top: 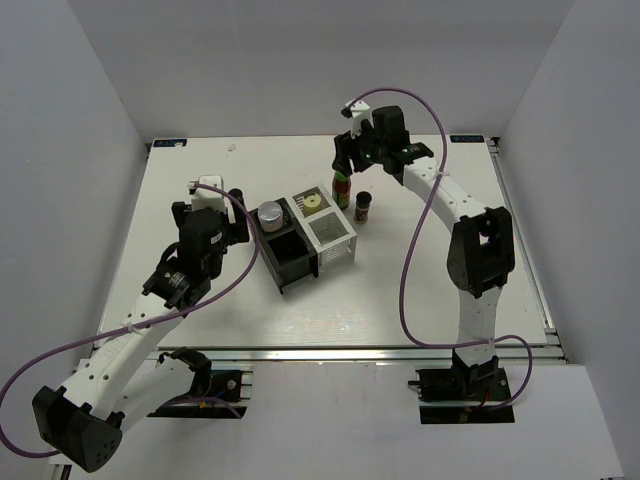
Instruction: Organize the condiment bottles
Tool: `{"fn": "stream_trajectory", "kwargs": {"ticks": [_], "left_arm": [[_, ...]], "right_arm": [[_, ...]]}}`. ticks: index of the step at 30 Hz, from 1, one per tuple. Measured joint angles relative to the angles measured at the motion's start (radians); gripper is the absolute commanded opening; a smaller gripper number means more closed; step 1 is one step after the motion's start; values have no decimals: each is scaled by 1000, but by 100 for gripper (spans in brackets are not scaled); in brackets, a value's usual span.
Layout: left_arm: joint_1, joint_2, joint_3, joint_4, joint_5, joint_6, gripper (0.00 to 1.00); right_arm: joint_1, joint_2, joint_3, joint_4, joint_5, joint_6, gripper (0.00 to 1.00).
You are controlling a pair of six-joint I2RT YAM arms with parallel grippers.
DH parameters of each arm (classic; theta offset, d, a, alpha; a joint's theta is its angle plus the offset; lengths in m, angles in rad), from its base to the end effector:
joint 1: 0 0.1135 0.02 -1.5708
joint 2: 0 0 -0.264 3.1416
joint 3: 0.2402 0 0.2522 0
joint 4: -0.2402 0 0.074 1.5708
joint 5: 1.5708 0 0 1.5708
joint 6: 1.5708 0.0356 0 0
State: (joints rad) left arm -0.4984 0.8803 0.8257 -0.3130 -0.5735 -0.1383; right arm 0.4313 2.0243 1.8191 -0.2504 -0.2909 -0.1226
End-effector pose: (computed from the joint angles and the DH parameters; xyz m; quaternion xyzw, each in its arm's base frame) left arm 0.1820 -0.0771 0.3262 -0.0159 0.8067 0.0515 0.5886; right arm 0.4361 0.2119 0.3121 -0.3033 0.7866 0.2020 0.4984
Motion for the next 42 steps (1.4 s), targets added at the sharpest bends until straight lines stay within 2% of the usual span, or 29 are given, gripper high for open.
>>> {"fn": "stream_trajectory", "kwargs": {"ticks": [6, 13, 17, 21, 24, 29, 33, 42], "left_arm": [[0, 0, 0, 0, 0, 0, 98], [0, 0, 0, 0, 0, 0, 98], [0, 0, 0, 0, 0, 0, 98], [0, 0, 0, 0, 0, 0, 98], [0, 0, 0, 0, 0, 0, 98], [0, 0, 0, 0, 0, 0, 98], [0, 0, 0, 0, -1, 0, 98], [0, 0, 0, 0, -1, 0, 98]], "right_arm": [[4, 15, 0, 0, 0, 0, 64], [9, 28, 0, 0, 3, 0, 58], [9, 28, 0, 0, 7, 0, 46], [8, 29, 1, 2, 17, -3, 41], [8, 29, 1, 2, 19, -5, 33], [8, 29, 3, 2, 23, -5, 10], [8, 30, 12, -13, 28, -9, 0], [8, 33, 55, -81, 43, -13, 0]]}}
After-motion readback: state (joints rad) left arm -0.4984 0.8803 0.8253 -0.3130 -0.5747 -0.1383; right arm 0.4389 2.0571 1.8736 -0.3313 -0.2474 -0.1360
